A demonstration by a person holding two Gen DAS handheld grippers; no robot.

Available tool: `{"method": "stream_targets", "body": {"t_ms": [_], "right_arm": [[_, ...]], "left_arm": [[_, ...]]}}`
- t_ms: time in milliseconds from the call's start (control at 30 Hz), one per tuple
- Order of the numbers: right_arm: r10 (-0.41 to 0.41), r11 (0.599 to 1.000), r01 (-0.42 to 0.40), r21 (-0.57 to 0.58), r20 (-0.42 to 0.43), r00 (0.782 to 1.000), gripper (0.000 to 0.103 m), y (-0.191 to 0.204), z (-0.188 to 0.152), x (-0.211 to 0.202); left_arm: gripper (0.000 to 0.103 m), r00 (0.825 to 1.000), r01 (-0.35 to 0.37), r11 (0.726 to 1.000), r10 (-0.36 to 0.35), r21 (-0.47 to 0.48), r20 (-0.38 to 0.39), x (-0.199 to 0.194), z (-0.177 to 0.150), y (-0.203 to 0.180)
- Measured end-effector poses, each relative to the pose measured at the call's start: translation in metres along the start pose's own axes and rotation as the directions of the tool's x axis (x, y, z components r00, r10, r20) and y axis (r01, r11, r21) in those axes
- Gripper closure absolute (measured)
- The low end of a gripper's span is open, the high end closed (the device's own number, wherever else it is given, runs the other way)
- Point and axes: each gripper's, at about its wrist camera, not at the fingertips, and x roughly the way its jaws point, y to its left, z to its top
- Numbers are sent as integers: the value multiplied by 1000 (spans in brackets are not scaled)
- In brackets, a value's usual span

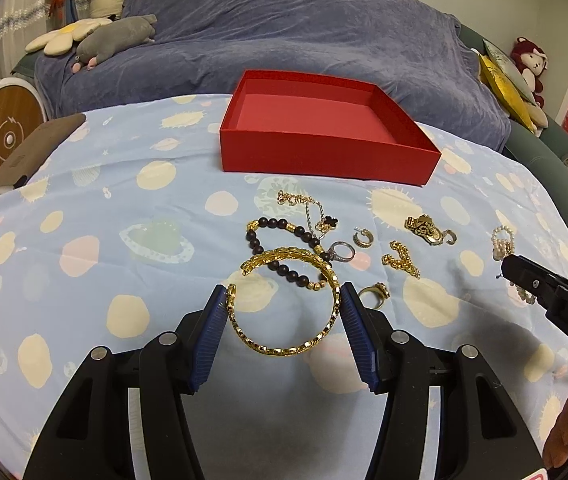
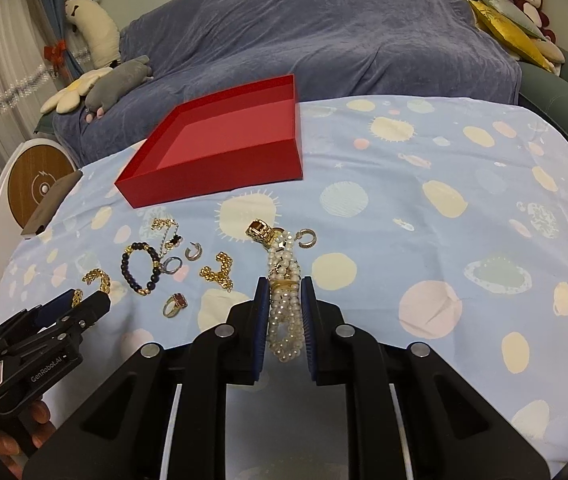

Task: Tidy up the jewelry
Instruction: 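Carry the bangle and pearl bracelet into the red box and open both tools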

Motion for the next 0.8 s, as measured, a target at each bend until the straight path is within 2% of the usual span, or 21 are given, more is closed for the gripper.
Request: {"method": "stream_targets", "body": {"t_ms": [167, 300, 400, 500, 667, 800], "right_arm": [[55, 998, -55, -40, 14, 998, 88, 10, 29, -13], [92, 994, -90, -60, 27, 995, 88, 13, 76, -8], [111, 992, -108, -65, 41, 993, 88, 15, 117, 6], [115, 991, -112, -73, 45, 992, 88, 18, 157, 33], [135, 989, -136, -58, -22, 991, 88, 21, 208, 100], [132, 990, -134, -38, -72, 989, 88, 21, 235, 154]], "left_arm": [[49, 999, 43, 999, -43, 12, 9, -14, 24, -3], [49, 996, 39, 997, -44, 61, 74, -22, 68, -9], [49, 993, 54, 996, -61, 74, 97, -13, 110, -11], [49, 992, 63, 996, -70, 64, 104, 12, 151, -11], [49, 995, 75, 994, -80, 74, 66, 75, 208, -16], [49, 998, 30, 994, -34, 104, 43, 124, 237, -20]]}}
